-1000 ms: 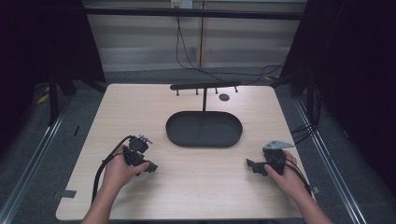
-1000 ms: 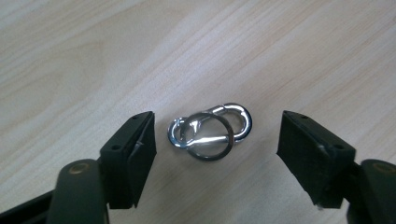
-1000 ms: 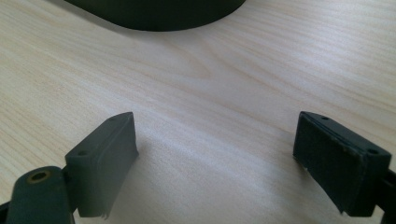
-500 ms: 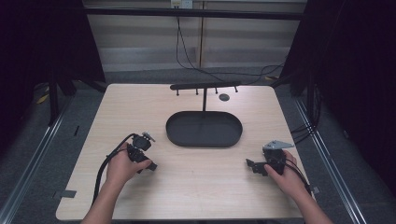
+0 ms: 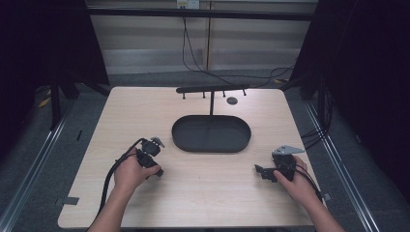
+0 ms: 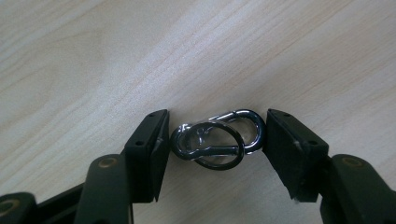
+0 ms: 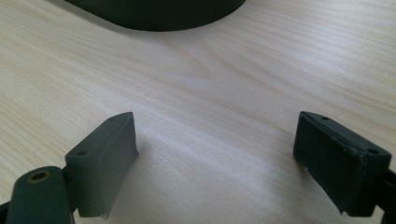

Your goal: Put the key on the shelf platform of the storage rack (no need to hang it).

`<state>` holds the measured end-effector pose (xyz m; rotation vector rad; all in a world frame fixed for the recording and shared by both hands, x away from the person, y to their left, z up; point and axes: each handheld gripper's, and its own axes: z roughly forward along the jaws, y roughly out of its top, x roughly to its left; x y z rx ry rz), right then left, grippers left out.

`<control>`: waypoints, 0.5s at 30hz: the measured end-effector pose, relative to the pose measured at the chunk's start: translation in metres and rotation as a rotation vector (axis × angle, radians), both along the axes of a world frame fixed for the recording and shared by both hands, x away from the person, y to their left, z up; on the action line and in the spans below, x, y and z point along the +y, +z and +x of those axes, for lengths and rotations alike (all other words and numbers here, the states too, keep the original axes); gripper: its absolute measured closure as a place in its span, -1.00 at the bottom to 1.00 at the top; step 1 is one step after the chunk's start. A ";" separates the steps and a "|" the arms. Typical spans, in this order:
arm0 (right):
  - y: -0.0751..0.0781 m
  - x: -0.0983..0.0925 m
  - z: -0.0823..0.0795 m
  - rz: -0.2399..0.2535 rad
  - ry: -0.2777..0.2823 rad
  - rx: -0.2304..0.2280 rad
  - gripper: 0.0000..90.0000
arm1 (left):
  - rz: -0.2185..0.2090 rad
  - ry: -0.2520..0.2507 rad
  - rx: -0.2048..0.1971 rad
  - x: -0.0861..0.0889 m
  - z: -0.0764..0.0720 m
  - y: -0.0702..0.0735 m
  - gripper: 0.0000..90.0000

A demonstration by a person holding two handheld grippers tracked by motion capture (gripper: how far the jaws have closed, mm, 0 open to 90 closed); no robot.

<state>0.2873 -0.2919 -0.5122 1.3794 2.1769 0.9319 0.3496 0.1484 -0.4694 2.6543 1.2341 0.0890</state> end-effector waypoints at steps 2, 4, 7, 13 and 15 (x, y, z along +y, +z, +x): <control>0.000 0.000 0.000 0.000 0.000 0.000 -0.71 | 0.006 -0.004 0.002 -0.001 0.000 0.000 -0.06; 0.000 0.000 0.000 0.000 0.000 0.000 -0.71 | 0.008 -0.002 0.007 -0.002 0.000 0.000 -0.05; 0.000 0.000 0.000 0.000 0.000 0.000 -0.71 | 0.007 0.004 0.014 -0.002 0.001 0.000 -0.05; 0.000 0.000 0.000 0.000 0.000 0.000 -0.71 | -0.018 0.010 0.034 0.001 0.002 0.005 0.33; 0.000 0.000 0.000 0.000 0.000 0.000 -0.71 | -0.050 0.001 0.025 0.002 0.002 0.009 0.48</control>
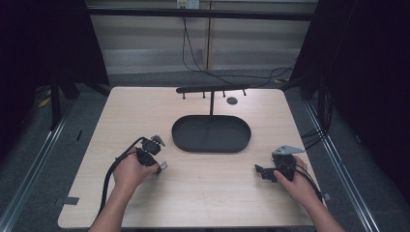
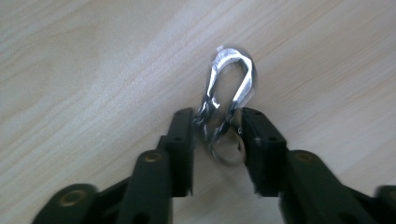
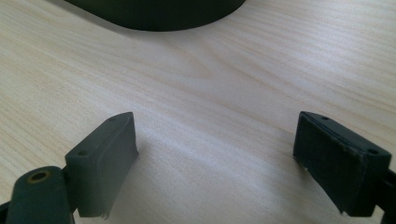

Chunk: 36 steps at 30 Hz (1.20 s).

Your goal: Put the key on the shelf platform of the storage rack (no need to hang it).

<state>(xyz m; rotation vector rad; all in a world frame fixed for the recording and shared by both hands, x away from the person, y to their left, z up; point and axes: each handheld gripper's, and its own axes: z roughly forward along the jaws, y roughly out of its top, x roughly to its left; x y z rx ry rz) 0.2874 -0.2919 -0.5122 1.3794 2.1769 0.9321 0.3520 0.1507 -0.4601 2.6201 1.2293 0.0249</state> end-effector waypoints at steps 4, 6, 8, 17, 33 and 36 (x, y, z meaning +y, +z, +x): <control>0.000 0.000 0.000 0.000 0.000 0.000 -0.71 | 0.007 -0.007 0.031 0.001 0.001 -0.001 0.47; 0.000 0.000 0.000 0.000 0.000 0.000 -0.71 | -0.002 0.004 0.018 0.001 0.001 -0.001 0.46; 0.000 0.000 0.000 0.000 0.000 0.000 -0.71 | -0.007 0.008 -0.003 0.001 0.002 0.000 0.37; 0.000 0.000 0.000 0.000 0.000 0.000 -0.71 | -0.073 0.029 -0.015 -0.006 0.019 -0.003 0.15; 0.000 0.000 0.000 0.000 0.001 0.001 -0.71 | 0.007 0.085 -0.010 -0.037 0.032 -0.009 0.23; 0.000 0.000 0.000 0.000 0.002 0.001 -0.71 | 0.029 0.078 -0.015 -0.039 0.031 -0.008 0.38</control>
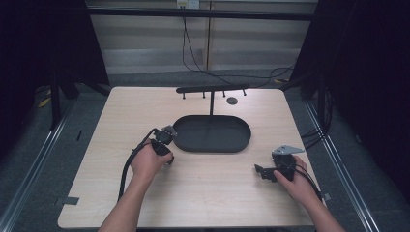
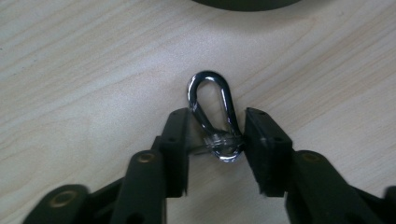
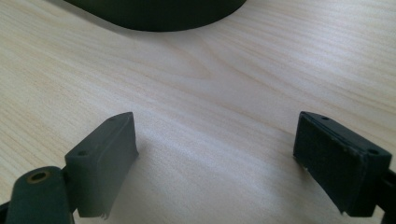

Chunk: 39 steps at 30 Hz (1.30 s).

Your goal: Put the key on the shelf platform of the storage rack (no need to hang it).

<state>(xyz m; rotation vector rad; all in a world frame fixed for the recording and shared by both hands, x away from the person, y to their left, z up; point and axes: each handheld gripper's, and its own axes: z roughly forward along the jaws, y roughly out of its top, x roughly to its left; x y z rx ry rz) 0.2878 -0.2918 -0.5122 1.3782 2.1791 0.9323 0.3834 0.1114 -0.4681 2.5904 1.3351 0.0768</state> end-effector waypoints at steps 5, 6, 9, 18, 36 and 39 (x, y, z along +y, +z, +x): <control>0.000 0.000 0.000 -0.001 0.001 0.000 -0.71 | -0.008 0.011 0.010 0.001 0.000 0.000 0.39; 0.000 0.000 0.000 0.000 0.000 0.000 -0.71 | -0.008 0.012 0.012 0.001 0.000 0.000 0.39; 0.000 0.000 0.000 0.000 0.000 0.000 -0.71 | -0.014 0.009 0.008 0.002 0.000 0.002 0.39; 0.000 0.000 0.000 0.000 0.001 -0.001 -0.71 | -0.024 -0.021 0.021 0.000 0.002 0.022 0.39; 0.000 0.000 0.000 0.000 0.000 0.000 -0.71 | -0.044 -0.055 0.040 -0.022 0.010 0.061 0.39; 0.000 0.000 0.000 0.000 0.002 0.000 -0.71 | -0.055 -0.065 0.040 -0.028 0.012 0.068 0.39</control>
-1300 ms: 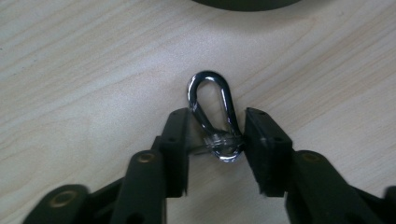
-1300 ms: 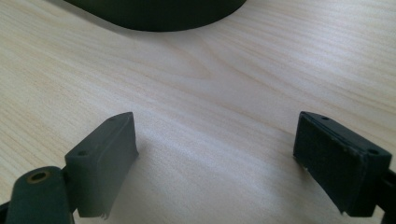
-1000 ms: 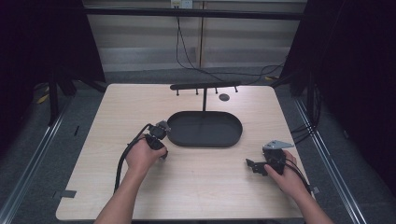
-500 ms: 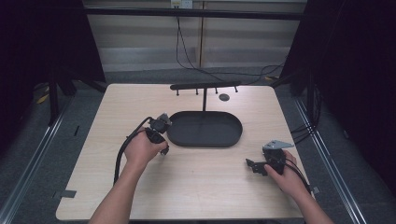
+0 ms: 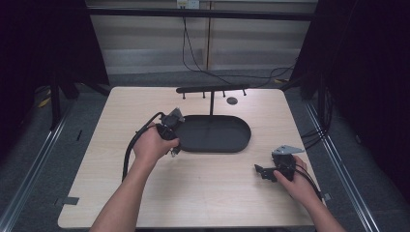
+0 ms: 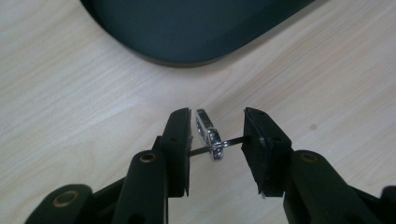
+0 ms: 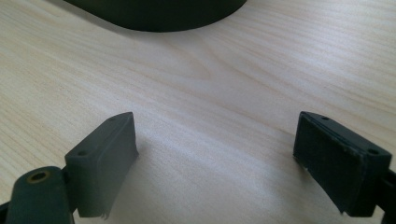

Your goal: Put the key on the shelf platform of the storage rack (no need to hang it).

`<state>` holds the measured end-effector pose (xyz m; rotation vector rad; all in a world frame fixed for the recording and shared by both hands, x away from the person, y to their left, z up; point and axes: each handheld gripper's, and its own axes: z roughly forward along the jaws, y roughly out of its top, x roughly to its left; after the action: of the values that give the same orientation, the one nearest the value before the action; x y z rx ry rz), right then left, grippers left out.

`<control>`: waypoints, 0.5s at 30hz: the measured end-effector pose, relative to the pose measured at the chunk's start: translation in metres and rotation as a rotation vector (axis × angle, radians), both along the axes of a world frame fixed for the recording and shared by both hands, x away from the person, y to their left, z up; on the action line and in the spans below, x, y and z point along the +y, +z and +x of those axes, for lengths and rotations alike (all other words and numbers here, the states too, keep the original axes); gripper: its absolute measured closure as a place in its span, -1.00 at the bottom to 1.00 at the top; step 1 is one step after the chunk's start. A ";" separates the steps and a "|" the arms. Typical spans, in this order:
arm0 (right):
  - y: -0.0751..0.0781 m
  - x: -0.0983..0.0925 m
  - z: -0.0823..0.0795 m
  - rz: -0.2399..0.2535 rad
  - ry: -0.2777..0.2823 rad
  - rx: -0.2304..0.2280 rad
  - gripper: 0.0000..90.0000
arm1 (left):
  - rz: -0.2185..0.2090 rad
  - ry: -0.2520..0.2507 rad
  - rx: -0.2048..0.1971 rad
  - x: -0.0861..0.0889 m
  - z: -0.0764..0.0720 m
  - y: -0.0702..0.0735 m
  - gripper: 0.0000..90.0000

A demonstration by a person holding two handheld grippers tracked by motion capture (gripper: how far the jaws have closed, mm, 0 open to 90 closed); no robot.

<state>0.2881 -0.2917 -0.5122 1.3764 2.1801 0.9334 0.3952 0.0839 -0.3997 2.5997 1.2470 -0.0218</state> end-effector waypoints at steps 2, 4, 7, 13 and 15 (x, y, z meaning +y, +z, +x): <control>0.000 0.000 0.000 0.000 0.000 0.000 -0.71 | -0.012 -0.008 0.002 -0.005 0.002 0.005 0.39; 0.000 0.000 0.000 0.000 0.000 0.000 -0.71 | -0.027 -0.016 0.005 -0.009 0.004 0.009 0.39; 0.000 0.000 0.000 0.002 -0.002 0.000 -0.71 | -0.053 -0.024 0.005 -0.017 0.007 0.017 0.39; 0.000 0.000 0.000 0.000 0.000 -0.003 -0.71 | -0.058 -0.035 0.000 -0.028 0.013 0.026 0.39; 0.000 0.000 0.000 0.001 -0.001 -0.003 -0.71 | -0.060 -0.041 -0.002 -0.032 0.016 0.028 0.39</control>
<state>0.2882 -0.2916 -0.5124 1.3761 2.1770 0.9355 0.4112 0.0519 -0.3717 2.5726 1.1743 -0.0633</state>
